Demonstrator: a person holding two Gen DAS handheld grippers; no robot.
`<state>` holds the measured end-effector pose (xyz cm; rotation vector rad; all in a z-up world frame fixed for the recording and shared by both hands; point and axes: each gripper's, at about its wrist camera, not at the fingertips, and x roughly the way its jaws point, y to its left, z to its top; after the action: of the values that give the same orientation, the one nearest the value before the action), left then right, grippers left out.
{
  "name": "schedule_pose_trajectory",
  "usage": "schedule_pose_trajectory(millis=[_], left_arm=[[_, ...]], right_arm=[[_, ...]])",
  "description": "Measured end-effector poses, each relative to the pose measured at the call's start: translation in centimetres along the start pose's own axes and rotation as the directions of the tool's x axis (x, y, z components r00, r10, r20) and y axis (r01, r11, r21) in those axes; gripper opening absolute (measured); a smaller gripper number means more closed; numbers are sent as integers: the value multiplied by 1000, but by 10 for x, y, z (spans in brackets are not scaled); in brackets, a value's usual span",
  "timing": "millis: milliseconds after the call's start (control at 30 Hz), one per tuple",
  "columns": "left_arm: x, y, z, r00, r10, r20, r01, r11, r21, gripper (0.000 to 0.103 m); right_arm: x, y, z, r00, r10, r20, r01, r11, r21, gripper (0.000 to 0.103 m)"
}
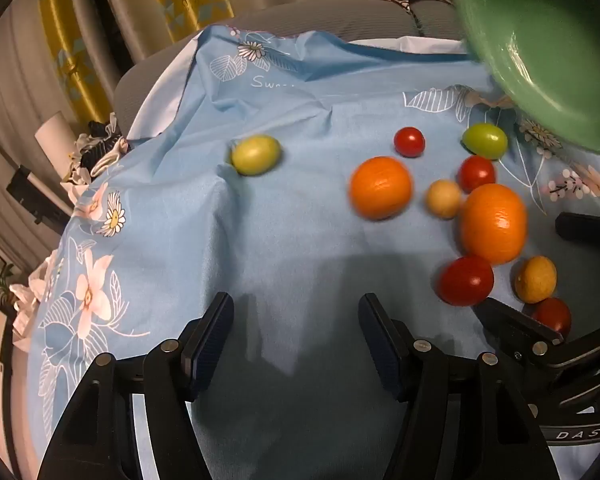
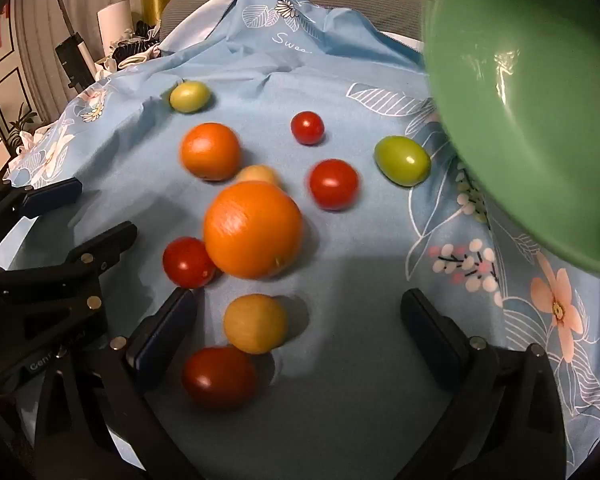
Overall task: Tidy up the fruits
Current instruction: 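Move both tools toward the two large oranges beside the green bowl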
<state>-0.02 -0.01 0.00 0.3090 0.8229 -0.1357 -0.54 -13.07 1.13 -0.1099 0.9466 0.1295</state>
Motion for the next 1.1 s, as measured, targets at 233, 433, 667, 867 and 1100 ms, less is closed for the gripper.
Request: schedule_pose_trajectory(millis=[233,433,667,867,1100], left_arm=[[0,0,0,1000,0,-3,0,1000,1,64],[-1,0,0,1000,-1,-5,1,1000,2,64],[-1,0,0,1000,-1,-12,1,1000,1,65],[-3,3,-2,1000,7,-19,-7,1000,-1,64],[-12,5,-1,999,-15,-33,14,999,-30,65]], right_arm=[[0,0,-1,1000,6,5,-6,1000,5,103],[0,0,-1,1000,4,3,-4,1000,4,103],[0,0,-1,1000,4,5,-4,1000,4,103],[1,1,-1,1000,7,-1,-7,1000,3,103],[0,3,1,997,47,-64,-47,999,9,102]])
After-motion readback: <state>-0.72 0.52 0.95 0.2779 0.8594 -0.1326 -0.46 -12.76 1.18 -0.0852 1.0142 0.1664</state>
